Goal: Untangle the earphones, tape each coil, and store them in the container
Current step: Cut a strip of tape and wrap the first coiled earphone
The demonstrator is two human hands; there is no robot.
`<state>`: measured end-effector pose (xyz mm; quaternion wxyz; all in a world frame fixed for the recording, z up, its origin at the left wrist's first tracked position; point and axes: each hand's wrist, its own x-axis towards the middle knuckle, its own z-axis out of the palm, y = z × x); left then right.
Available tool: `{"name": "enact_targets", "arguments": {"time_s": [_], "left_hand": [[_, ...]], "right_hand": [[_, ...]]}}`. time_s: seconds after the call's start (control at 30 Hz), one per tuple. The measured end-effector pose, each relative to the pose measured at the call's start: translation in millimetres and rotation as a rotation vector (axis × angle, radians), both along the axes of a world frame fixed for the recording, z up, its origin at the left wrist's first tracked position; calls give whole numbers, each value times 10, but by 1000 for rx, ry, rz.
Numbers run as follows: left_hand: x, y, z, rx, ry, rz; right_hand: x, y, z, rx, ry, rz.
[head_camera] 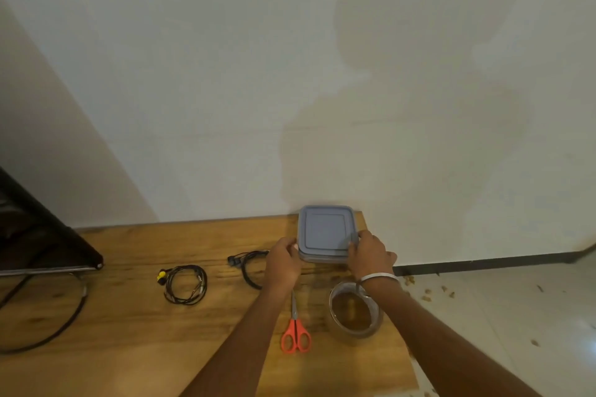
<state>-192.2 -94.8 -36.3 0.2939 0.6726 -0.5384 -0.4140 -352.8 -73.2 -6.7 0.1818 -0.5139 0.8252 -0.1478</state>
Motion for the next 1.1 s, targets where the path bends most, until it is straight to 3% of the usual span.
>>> {"name": "enact_targets", "arguments": {"time_s": [0.43, 0.83, 1.1], "left_hand": [[32, 85, 41, 19, 149, 85], [622, 692, 578, -25, 142, 163], [661, 698, 685, -41, 115, 85]], "right_hand": [[19, 16, 16, -66, -8, 22], [596, 420, 500, -104, -17, 146], [622, 426, 547, -90, -9, 139]]}}
